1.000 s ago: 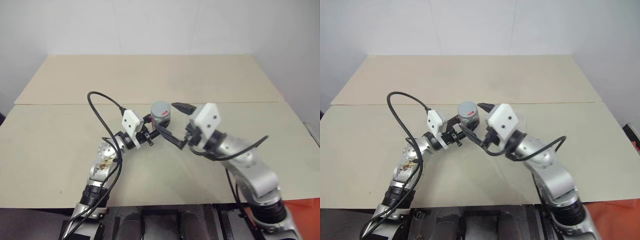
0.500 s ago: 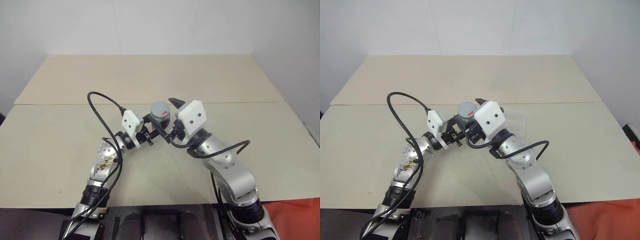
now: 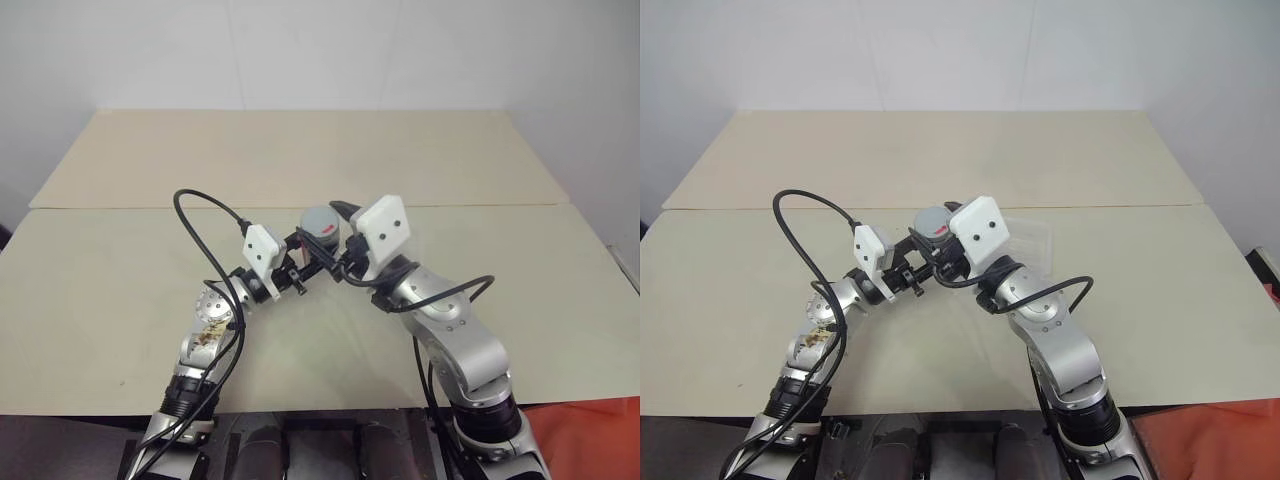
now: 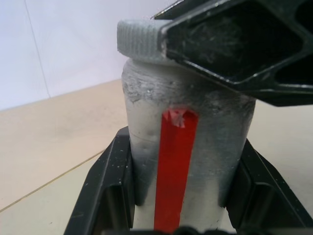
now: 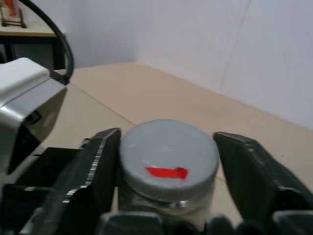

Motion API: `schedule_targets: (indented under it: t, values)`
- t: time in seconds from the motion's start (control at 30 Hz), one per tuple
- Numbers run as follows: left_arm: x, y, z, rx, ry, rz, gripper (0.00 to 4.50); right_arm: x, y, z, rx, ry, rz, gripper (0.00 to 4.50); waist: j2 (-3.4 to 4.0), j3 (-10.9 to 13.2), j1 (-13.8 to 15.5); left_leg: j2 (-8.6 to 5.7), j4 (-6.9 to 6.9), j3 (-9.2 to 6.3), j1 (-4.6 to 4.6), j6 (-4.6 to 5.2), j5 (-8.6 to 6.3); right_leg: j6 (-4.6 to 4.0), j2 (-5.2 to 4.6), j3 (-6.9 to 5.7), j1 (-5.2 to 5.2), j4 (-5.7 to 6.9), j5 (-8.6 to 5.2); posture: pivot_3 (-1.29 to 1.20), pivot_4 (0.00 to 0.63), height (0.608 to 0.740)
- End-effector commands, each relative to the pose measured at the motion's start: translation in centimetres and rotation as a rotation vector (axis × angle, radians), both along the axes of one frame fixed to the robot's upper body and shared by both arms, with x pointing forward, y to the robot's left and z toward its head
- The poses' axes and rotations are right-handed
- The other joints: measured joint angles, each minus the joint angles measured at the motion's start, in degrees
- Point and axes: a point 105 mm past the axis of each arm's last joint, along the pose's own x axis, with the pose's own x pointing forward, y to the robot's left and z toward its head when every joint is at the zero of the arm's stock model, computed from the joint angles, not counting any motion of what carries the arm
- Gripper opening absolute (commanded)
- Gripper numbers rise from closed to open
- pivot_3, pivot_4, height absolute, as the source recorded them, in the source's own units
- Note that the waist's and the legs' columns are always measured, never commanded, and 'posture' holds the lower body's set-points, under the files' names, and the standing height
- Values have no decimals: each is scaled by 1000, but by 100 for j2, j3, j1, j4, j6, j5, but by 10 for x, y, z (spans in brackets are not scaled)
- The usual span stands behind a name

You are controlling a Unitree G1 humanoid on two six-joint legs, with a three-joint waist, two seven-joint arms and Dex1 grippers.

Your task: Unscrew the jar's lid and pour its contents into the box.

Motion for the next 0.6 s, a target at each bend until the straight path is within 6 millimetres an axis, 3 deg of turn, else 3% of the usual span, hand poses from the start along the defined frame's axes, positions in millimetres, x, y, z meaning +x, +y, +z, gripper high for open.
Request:
schedule_targets:
  t: [0.03, 0.23, 0.33, 0.5, 0.6]
  values:
    - [-7, -3, 15, -26, -60, -24, 1957, -3, -2, 10, 5, -35, 5, 2792, 0, 0, 0, 0, 0, 0, 0, 0, 0, 0, 0, 0, 0, 0, 0, 0, 150, 740]
    - [-9, -4, 14, -14, -60, -49, 1957, -3, -3, 12, -6, -46, 13, 2792, 0, 0, 0, 0, 0, 0, 0, 0, 0, 0, 0, 0, 0, 0, 0, 0, 150, 740]
    - [-20, -5, 13, -9, -52, -128, 1957, -9, -9, 12, -62, -55, 117, 2792, 0, 0, -5, 0, 0, 1, 0, 0, 0, 0, 0, 0, 2, -1, 0, 0, 150, 740]
    - [-50, -7, 25, 2, -46, -347, 1957, -26, -20, 15, -171, -27, 453, 2792, 0, 1, -7, 2, -1, -1, 0, 1, -1, 0, 0, -1, 4, -4, 0, 0, 150, 740]
    - [-63, -8, 30, 23, -46, -446, 1957, -26, -26, 17, -211, 26, 641, 2792, 0, 0, -23, 4, 0, -2, 11, 2, -1, 0, 1, -1, 14, -5, 0, 0, 150, 740]
